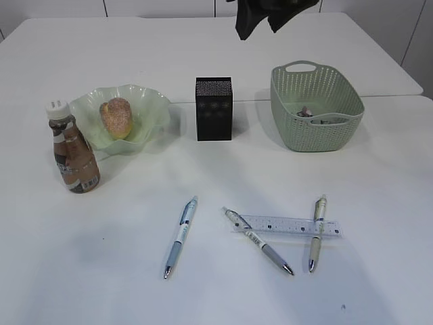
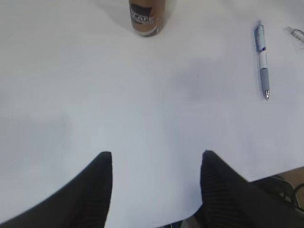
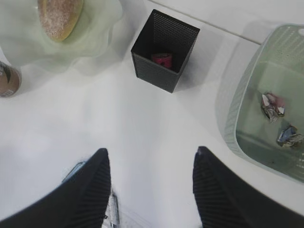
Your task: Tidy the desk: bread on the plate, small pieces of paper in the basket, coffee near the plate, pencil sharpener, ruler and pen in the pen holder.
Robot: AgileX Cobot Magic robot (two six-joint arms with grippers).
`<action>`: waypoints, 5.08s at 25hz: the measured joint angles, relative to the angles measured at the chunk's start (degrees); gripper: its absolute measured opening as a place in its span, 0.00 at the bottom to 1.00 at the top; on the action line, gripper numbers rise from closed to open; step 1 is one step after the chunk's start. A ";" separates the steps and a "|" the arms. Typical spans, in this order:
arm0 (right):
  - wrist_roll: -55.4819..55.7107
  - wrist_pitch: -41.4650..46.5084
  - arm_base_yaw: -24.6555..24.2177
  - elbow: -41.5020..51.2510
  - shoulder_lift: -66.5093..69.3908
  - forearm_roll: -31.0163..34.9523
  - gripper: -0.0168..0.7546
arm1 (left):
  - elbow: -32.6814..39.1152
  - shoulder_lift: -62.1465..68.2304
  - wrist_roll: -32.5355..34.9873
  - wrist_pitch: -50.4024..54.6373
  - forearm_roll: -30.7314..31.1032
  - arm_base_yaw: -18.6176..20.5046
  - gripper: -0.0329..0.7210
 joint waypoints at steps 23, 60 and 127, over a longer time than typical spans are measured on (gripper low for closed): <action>-34.63 0.02 0.00 34.94 -14.49 5.05 0.59 | 0.00 0.00 0.00 2.85 -0.51 0.00 0.59; -57.61 -2.97 0.00 39.31 -1.53 7.49 0.75 | 0.00 0.00 0.00 3.10 3.08 0.00 0.59; -60.73 -7.44 0.00 37.88 6.93 6.85 0.75 | -0.26 0.00 0.00 3.13 7.61 0.00 0.59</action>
